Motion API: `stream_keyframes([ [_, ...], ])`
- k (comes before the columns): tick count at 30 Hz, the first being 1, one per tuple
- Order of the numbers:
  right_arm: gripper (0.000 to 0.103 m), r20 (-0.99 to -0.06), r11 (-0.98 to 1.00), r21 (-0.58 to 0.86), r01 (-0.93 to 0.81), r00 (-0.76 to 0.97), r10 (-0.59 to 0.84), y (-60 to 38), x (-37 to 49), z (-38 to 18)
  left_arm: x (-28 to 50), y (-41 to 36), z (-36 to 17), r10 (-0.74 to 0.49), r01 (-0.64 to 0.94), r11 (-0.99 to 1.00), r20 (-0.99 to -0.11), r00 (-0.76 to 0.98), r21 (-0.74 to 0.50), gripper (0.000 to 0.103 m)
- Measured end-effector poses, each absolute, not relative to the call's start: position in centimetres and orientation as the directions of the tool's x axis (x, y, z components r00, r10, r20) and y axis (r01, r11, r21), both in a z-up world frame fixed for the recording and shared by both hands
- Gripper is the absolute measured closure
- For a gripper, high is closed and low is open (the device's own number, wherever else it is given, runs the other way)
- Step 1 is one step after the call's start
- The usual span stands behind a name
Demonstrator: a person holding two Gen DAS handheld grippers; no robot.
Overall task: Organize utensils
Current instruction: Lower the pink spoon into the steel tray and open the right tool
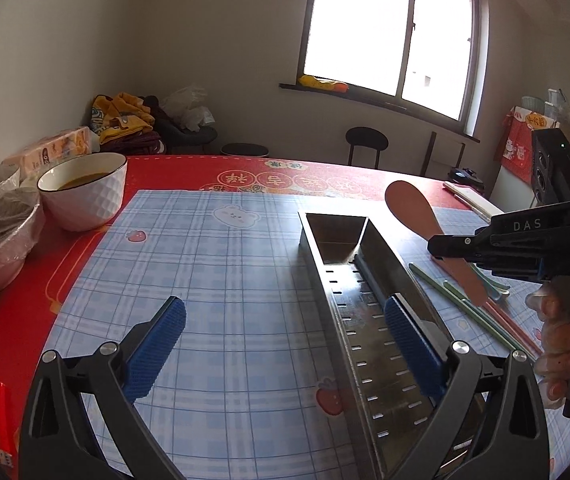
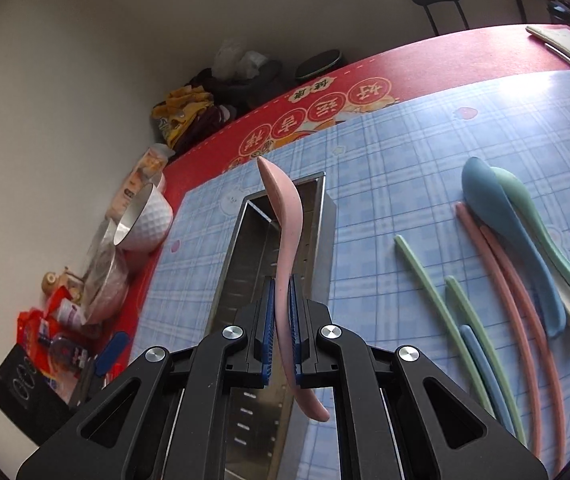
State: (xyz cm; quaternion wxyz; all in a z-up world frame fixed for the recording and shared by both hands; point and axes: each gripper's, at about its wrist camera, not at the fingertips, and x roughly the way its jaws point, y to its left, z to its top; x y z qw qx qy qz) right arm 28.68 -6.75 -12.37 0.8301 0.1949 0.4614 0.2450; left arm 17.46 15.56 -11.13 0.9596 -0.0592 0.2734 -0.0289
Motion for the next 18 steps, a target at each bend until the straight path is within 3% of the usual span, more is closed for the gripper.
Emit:
stream_keyframes([
  [18, 0.096, -0.826, 0.897, 0.385, -0.216, 0.354, 0.440, 0.8, 31.2, -15.4, 17.5, 18.3, -11.5, -0.057, -0.086, 0.967, -0.534, 0.843, -0.240, 0.006],
])
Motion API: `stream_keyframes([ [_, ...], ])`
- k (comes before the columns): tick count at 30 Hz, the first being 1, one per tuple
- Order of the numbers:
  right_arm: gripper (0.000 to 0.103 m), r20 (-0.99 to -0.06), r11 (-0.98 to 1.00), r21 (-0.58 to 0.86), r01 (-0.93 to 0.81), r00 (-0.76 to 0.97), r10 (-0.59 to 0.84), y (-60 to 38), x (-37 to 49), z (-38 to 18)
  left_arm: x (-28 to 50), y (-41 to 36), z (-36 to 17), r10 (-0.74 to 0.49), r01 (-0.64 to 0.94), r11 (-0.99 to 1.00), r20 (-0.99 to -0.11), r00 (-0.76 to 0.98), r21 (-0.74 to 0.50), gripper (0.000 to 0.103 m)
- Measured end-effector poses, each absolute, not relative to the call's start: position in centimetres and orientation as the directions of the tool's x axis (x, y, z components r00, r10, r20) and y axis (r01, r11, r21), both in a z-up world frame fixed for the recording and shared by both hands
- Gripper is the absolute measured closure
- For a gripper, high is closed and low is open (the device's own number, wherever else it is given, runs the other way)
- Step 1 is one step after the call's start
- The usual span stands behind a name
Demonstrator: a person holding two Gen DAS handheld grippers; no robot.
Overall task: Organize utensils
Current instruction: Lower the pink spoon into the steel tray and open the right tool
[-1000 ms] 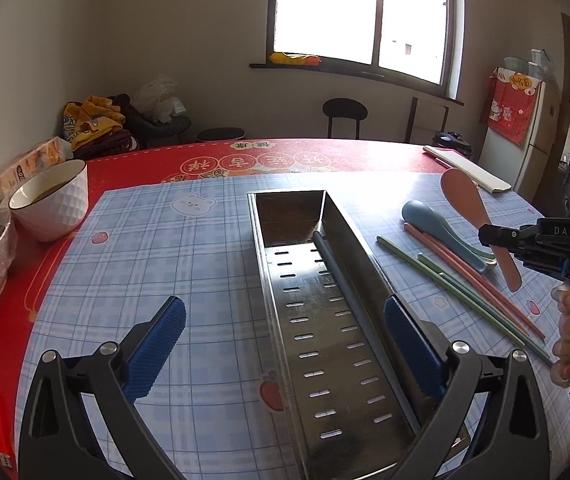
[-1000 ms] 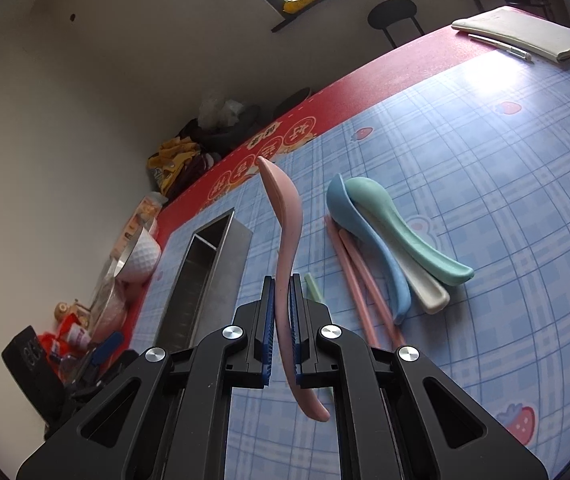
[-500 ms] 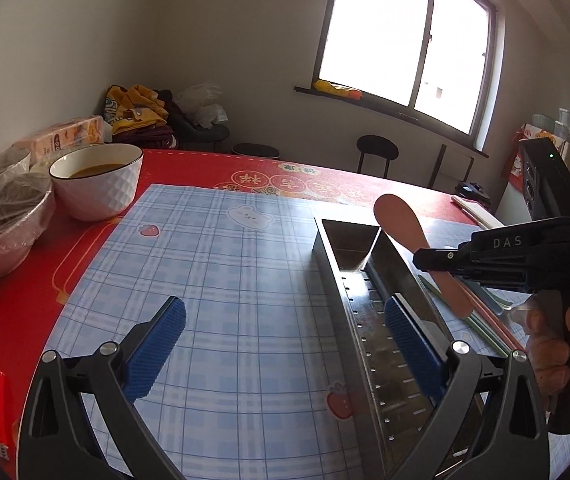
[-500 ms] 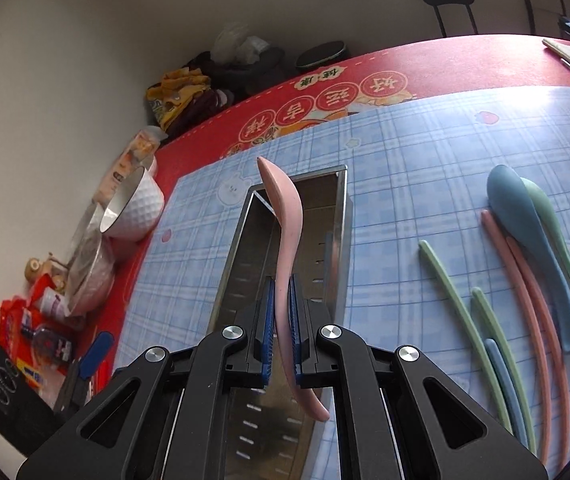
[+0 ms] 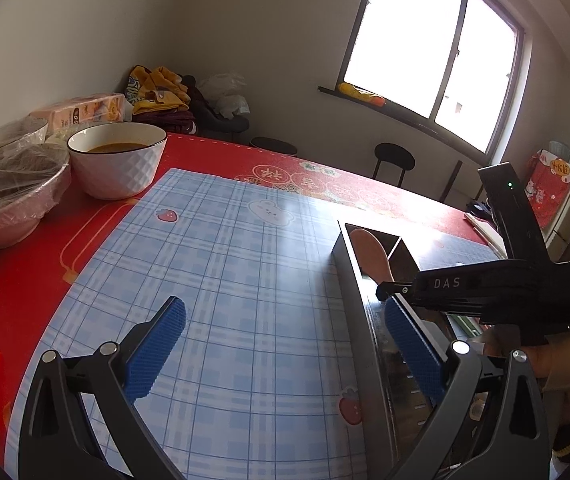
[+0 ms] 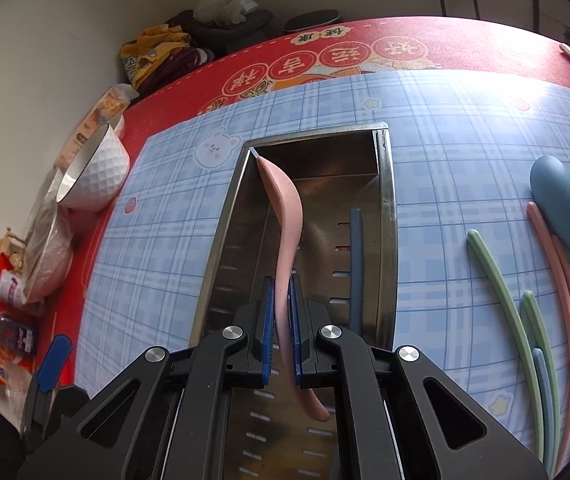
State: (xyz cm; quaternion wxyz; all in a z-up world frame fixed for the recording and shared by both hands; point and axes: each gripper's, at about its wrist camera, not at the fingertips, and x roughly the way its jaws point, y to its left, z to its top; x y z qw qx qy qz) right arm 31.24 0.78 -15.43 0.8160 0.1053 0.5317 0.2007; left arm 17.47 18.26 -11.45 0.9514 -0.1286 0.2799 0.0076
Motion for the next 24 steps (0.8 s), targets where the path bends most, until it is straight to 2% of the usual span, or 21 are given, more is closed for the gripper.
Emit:
stream_keyframes([
  [13, 0.093, -0.822, 0.898, 0.373, -0.233, 0.365, 0.436, 0.5, 31.3, -14.6, 18.0, 18.4, -12.0, -0.063, -0.091, 0.965, -0.554, 0.830, -0.245, 0.006],
  [14, 0.091, -0.819, 0.899, 0.362, -0.245, 0.376, 0.432, 0.3, 31.1, -14.2, 18.0, 18.4, -12.1, -0.065, -0.090, 0.965, -0.556, 0.829, -0.247, 0.006],
  [16, 0.075, -0.812, 0.902, 0.336, -0.270, 0.402, 0.423, -0.2, 30.6, -13.5, 18.2, 18.4, -12.2, -0.064, -0.091, 0.965, -0.560, 0.826, -0.244, 0.006],
  [17, 0.062, -0.807, 0.903, 0.322, -0.283, 0.416, 0.419, -0.4, 30.3, -13.1, 18.2, 18.4, -12.2, -0.063, -0.091, 0.966, -0.562, 0.825, -0.243, 0.006],
  [24, 0.047, -0.785, 0.910, 0.171, -0.378, 0.506, 0.358, -2.3, 27.7, -11.3, 18.0, 18.1, -12.1, -0.059, -0.086, 0.968, -0.552, 0.832, -0.234, 0.006],
])
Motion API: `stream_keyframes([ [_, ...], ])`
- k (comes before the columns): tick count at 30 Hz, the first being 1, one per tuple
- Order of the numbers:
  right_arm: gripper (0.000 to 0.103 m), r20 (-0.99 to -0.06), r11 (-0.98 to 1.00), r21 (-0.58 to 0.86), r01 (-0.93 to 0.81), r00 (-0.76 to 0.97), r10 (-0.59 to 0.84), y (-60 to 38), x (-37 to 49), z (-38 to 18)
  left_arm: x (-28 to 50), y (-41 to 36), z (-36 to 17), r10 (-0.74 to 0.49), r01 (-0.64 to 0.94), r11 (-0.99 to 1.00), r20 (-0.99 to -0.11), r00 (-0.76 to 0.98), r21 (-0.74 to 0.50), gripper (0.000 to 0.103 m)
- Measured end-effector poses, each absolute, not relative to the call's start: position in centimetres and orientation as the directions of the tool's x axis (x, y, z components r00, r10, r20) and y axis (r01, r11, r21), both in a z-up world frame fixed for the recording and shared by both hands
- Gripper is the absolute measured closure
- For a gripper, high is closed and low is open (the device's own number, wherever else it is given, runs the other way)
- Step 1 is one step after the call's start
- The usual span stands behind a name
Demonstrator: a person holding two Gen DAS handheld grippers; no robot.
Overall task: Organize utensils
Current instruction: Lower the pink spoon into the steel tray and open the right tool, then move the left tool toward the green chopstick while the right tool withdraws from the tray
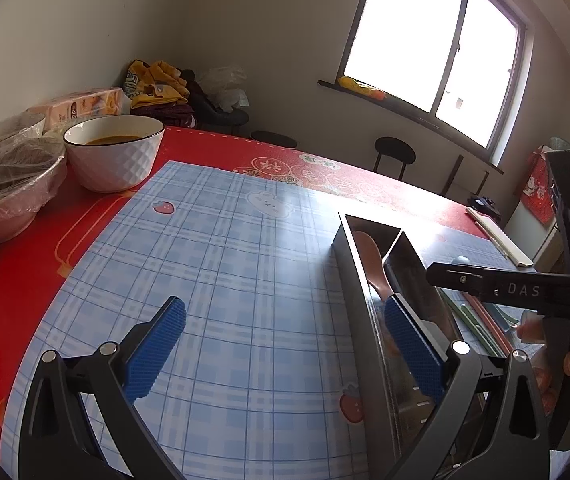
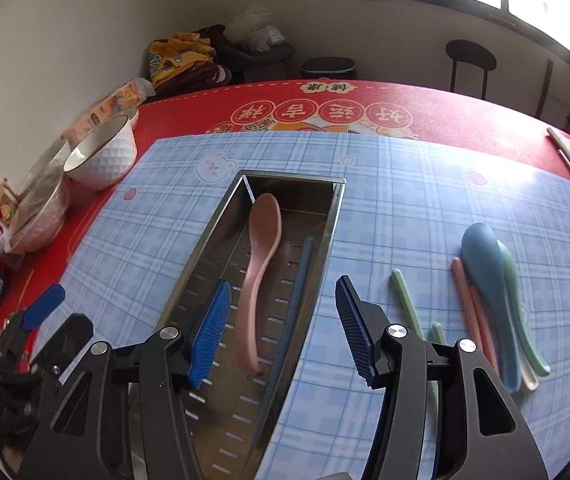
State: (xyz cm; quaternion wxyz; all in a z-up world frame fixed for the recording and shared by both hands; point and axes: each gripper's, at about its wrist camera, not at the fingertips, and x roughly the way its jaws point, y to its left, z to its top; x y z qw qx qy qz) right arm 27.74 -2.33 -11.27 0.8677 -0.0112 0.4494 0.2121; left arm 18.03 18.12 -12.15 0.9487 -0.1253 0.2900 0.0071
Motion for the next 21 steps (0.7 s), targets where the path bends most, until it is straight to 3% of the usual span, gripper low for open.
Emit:
stream_keyframes([
  [8, 0.018, -0.738, 0.886, 0.108, -0.452, 0.560, 0.376, -5.6, 24.4, -9.8, 18.2, 18.0, -12.3, -0.019, -0.121, 0.970, -0.566, 0.824, -0.208, 0.006],
  [13, 0.016, -0.710, 0.879, 0.159, -0.449, 0.566, 0.418, -9.2, 23.3, -9.4, 17.3, 17.2, -11.1, 0.020, -0.145, 0.972, -0.551, 0.834, -0.184, 0.006],
  [18, 0.016, -0.677, 0.871, 0.160, -0.464, 0.591, 0.439, -12.8, 22.6, -9.6, 16.8, 15.8, -9.5, -0.054, -0.131, 0.951, -0.568, 0.822, -0.280, 0.006],
  [21, 0.016, -0.659, 0.870, 0.156, -0.468, 0.606, 0.445, -15.0, 22.8, -9.9, 16.6, 12.9, -8.4, -0.060, -0.091, 0.969, -0.576, 0.815, -0.230, 0.007],
])
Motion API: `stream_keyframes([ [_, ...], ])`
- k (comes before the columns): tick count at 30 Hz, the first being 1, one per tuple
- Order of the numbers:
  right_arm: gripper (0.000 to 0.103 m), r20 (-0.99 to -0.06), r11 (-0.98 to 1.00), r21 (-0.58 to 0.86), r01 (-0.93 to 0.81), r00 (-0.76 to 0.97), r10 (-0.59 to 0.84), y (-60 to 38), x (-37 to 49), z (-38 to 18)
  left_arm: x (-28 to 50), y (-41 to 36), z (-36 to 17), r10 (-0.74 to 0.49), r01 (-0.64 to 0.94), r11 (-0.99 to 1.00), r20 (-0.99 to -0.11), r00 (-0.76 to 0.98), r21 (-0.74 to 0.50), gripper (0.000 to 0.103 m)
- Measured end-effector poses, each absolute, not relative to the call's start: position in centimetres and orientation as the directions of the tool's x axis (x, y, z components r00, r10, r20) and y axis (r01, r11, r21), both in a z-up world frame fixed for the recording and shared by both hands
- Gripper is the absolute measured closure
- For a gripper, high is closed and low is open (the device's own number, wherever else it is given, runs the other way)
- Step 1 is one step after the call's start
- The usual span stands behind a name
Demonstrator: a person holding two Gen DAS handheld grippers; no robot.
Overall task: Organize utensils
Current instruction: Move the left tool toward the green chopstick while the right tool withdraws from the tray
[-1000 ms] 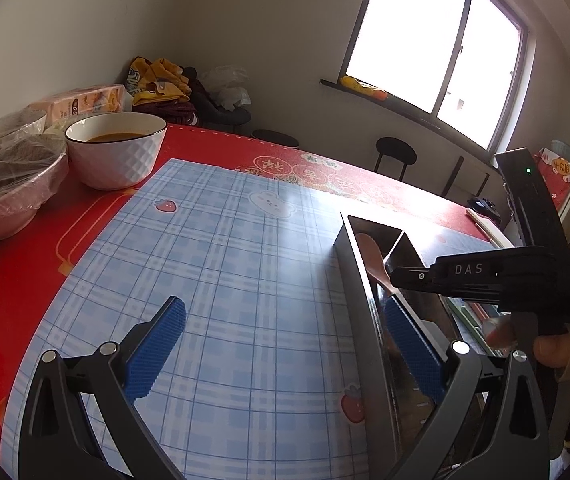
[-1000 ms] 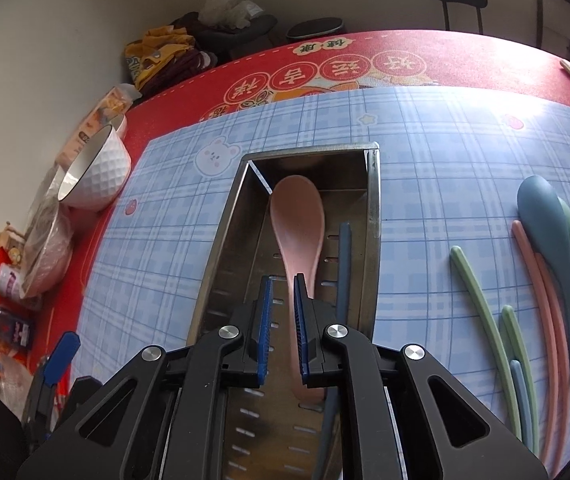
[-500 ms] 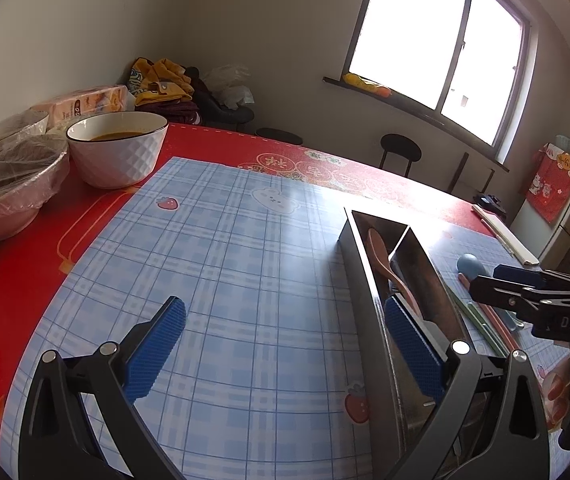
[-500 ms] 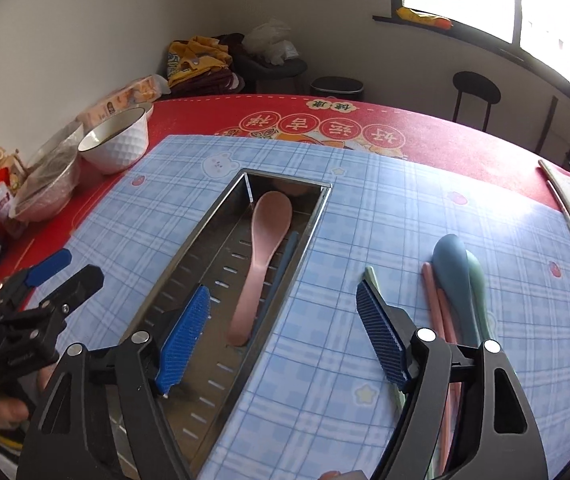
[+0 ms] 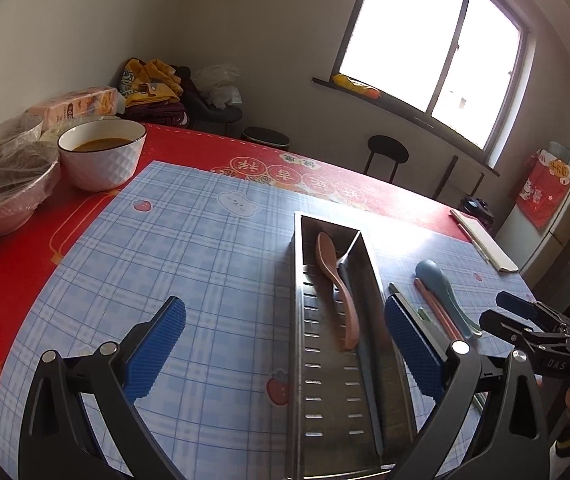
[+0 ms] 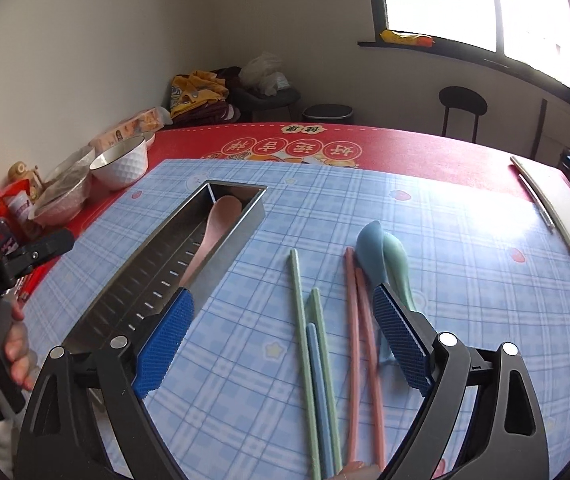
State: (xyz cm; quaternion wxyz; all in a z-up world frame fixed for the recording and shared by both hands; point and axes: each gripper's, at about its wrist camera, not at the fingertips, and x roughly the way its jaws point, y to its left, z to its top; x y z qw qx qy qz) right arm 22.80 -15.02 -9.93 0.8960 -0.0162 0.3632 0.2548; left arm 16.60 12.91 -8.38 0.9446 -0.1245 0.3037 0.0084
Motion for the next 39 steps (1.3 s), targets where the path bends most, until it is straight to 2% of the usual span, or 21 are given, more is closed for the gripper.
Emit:
stream_keyframes([
  [2, 0.016, -0.664, 0.850, 0.199, -0.488, 0.571, 0.484, -16.6, 23.4, -10.3, 16.4, 10.4, -7.8, -0.038, -0.084, 0.980, -0.587, 0.809, -0.178, 0.010],
  [3, 0.016, -0.670, 0.842, 0.220, -0.492, 0.551, 0.497, -17.4, 23.7, -10.5, 16.4, 9.2, -7.6, -0.040, -0.073, 0.983, -0.591, 0.806, -0.166, 0.017],
  [7, 0.015, -0.668, 0.876, 0.161, -0.454, 0.604, 0.436, -20.0, 24.4, -10.7, 16.8, 4.9, -7.5, -0.033, -0.073, 0.987, -0.630, 0.776, -0.142, 0.025],
  [14, 0.015, -0.634, 0.878, 0.173, -0.446, 0.632, 0.446, -22.9, 25.2, -12.1, 18.5, -2.0, -9.5, -0.137, 0.004, 0.982, -0.704, 0.697, -0.188, 0.062],
  [17, 0.015, -0.645, 0.882, 0.206, -0.423, 0.619, 0.447, -23.8, 25.6, -12.9, 19.6, -4.6, -11.0, -0.165, 0.032, 0.981, -0.739, 0.653, -0.190, 0.068],
  [27, 0.015, -0.622, 0.906, 0.314, -0.284, 0.659, 0.422, -27.2, 26.6, -13.0, 21.6, -8.2, -15.0, -0.103, 0.027, 0.994, -0.808, 0.579, -0.107, 0.079],
  [39, 0.015, -0.617, 0.896, 0.385, -0.222, 0.661, 0.428, -29.3, 27.0, -13.3, 22.5, -8.6, -15.9, -0.068, 0.024, 0.998, -0.819, 0.569, -0.066, 0.080],
])
